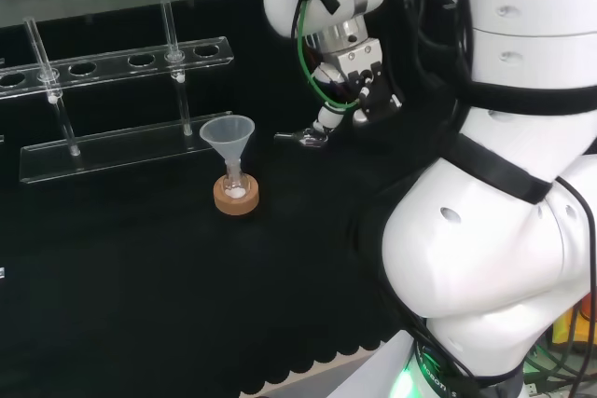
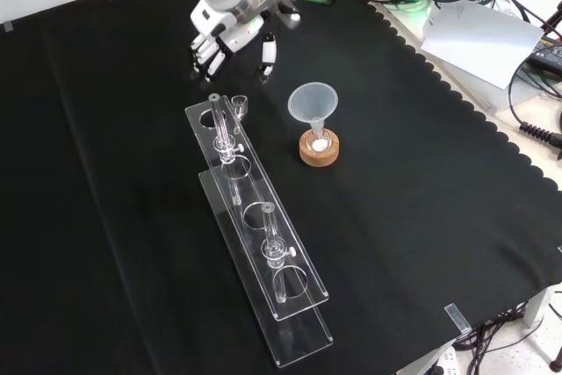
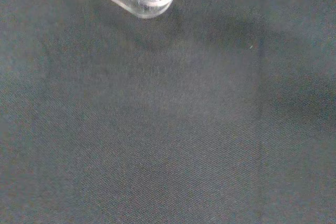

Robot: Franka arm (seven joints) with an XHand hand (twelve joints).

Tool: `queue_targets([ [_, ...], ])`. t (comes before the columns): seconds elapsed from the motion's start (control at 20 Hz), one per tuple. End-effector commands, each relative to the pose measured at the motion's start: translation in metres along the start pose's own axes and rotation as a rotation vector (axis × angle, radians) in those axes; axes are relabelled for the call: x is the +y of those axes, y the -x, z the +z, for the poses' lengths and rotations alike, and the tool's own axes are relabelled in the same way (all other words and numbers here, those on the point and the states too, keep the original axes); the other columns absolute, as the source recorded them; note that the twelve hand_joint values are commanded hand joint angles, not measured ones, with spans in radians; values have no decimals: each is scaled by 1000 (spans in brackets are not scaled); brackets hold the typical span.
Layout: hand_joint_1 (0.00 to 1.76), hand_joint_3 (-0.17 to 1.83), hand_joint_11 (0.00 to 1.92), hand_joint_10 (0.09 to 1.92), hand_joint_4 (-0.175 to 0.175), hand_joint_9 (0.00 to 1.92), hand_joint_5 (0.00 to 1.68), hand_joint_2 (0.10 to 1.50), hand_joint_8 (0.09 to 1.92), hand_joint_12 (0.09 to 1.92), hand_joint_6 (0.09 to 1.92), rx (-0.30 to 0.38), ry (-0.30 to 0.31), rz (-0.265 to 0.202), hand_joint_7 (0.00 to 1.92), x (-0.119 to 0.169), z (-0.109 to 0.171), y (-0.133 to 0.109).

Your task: Remove the funnel from the round-bottom flask.

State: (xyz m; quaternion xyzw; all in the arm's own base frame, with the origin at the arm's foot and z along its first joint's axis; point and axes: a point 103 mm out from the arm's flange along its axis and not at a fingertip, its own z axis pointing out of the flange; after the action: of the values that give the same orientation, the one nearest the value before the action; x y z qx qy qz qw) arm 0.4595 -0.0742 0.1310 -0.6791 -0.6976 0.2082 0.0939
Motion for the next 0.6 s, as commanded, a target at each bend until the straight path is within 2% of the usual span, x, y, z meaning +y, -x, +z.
queue_targets([
  [0.05,763,457,81,695,-28,216,315,702,584,1388,87,34,60,12,26,-40,-22,7],
  [0.3,756,458,98,696,-29,245,320,704,601,1388,87,43,96,3,57,-67,-37,4],
  [0.6,733,460,88,697,-28,334,330,708,647,1400,87,28,117,-5,194,-98,-59,-10],
])
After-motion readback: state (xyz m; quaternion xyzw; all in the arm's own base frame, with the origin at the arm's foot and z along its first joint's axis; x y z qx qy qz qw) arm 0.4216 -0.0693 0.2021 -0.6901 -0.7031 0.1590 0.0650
